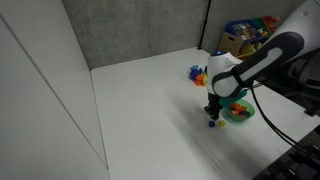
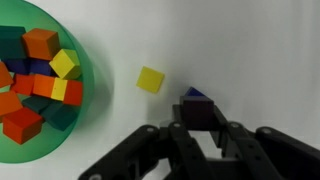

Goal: Take a small brown block out of the bowl and put it on the small blue block on the table

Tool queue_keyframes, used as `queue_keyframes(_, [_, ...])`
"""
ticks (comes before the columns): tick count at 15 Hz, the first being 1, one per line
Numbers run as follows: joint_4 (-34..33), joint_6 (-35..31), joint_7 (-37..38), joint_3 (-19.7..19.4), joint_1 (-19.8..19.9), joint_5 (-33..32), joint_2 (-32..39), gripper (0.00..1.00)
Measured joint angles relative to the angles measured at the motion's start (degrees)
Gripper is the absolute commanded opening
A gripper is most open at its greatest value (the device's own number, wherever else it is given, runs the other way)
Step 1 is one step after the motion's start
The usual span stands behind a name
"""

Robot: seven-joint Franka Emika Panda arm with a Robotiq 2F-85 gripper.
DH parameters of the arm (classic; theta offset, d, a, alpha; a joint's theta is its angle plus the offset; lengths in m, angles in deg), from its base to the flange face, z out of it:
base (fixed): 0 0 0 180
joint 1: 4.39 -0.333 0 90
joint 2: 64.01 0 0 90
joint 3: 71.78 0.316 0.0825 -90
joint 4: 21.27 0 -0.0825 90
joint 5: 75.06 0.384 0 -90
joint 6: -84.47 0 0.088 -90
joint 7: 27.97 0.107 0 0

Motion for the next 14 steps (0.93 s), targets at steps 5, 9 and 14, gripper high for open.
queue_keyframes(5, [1.1, -3.5, 1.4, -0.3, -0.9, 0.0, 2.0, 0.22])
queue_keyframes(9, [1.7, -6.2, 1.4, -0.6, -1.0, 0.0, 2.9, 0.25])
queue_keyframes(14, [2.2, -7.7, 1.4, -0.6, -1.0, 0.0, 3.0, 0.77])
